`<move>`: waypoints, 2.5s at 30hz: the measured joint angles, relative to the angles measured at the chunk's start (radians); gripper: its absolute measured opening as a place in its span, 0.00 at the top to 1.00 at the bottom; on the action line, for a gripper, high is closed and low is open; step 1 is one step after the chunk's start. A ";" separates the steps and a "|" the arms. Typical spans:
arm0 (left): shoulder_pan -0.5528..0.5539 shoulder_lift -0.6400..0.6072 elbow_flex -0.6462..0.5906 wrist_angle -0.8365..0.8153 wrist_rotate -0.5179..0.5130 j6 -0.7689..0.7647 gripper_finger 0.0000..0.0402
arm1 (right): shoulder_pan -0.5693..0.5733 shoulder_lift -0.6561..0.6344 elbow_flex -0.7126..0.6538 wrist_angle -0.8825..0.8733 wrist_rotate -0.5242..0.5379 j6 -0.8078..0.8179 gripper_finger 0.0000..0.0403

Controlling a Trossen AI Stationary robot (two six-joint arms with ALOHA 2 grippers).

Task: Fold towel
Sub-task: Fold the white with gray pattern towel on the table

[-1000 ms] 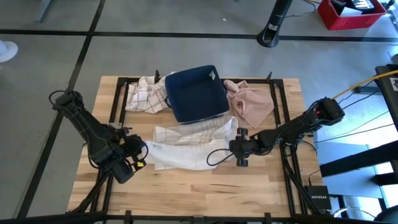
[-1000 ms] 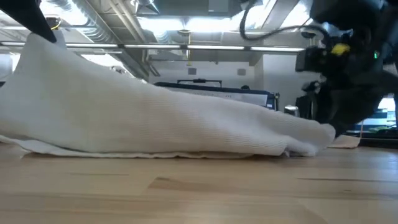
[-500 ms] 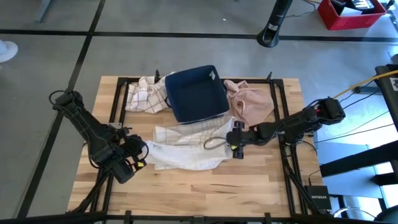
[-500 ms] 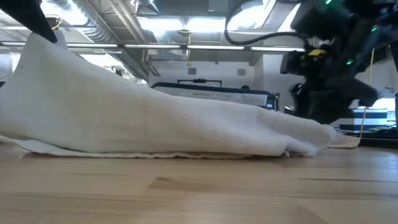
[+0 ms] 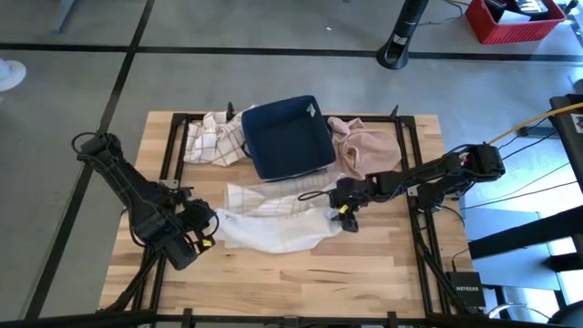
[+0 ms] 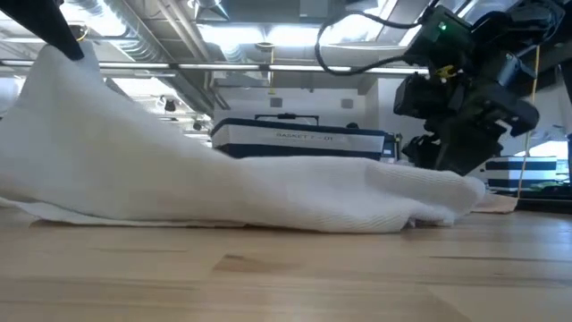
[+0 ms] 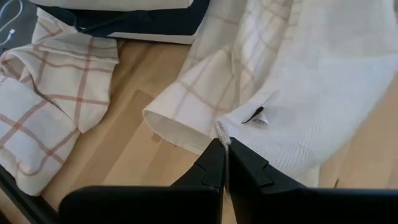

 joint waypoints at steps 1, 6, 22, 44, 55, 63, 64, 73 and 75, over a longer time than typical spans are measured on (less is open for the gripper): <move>0.000 0.000 0.000 0.000 0.000 0.004 0.99 | 0.000 0.000 0.000 0.002 -0.015 -0.004 0.52; 0.000 0.000 0.000 0.000 0.000 0.006 0.99 | 0.000 0.000 0.000 0.037 0.011 -0.016 0.62; 0.000 0.000 0.000 0.000 -0.001 0.014 0.99 | 0.000 0.071 0.000 0.184 0.036 -0.046 0.93; -0.049 0.000 0.346 0.289 -0.356 0.669 0.99 | 0.537 -0.273 0.660 -0.694 0.852 -0.079 0.97; 0.086 -0.009 0.590 0.369 -0.764 1.262 0.99 | 0.424 -0.273 1.028 -0.868 1.229 -0.324 0.97; 0.250 -0.077 0.665 0.368 -0.790 1.393 0.99 | 0.194 -0.274 1.168 -0.773 1.233 -0.506 0.98; 0.266 -0.085 0.672 0.369 -0.789 1.405 0.99 | 0.170 -0.274 1.177 -0.741 1.229 -0.534 0.98; 0.306 -0.133 0.760 0.658 -0.543 1.631 0.99 | 0.113 -0.270 1.281 -0.562 1.088 -0.604 0.98; 0.286 -0.132 0.764 0.788 -0.461 1.743 0.99 | 0.125 -0.270 1.313 -0.595 1.049 -0.543 0.98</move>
